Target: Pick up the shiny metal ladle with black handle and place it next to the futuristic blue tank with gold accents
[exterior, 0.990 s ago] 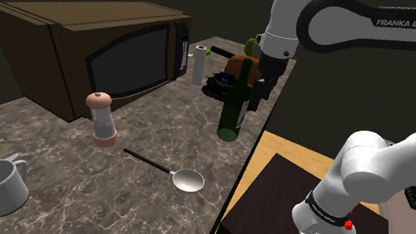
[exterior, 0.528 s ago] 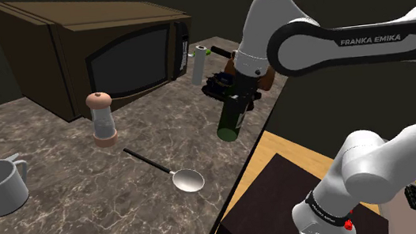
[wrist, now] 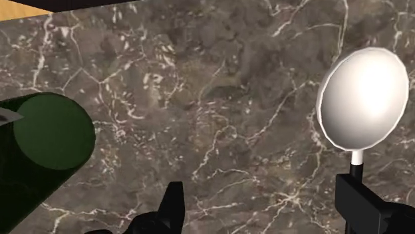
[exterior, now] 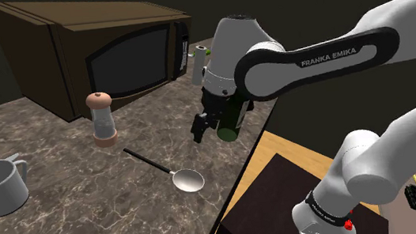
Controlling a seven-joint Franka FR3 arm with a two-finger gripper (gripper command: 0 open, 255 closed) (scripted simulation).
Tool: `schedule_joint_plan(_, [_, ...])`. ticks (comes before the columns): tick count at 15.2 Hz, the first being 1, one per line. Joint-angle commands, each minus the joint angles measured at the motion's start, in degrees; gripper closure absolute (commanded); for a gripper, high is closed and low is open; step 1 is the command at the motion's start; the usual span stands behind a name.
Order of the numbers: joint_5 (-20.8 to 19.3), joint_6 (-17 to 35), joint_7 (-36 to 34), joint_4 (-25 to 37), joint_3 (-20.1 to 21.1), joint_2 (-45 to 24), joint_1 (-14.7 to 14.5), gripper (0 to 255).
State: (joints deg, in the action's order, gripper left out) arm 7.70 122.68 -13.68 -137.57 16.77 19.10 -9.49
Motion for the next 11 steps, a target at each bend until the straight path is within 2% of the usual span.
schedule_joint_plan(1, [-0.2, 3.2, -1.5, 1.6, 1.5, -4.0, -0.4, 0])
schedule_joint_plan(5, [-1.8, 8.5, -4.5, 5.4, 4.1, -11.8, -1.1, 0])
schedule_joint_plan(11, [-6.5, 14.3, -9.8, 12.4, 6.5, -23.1, -2.8, 0])
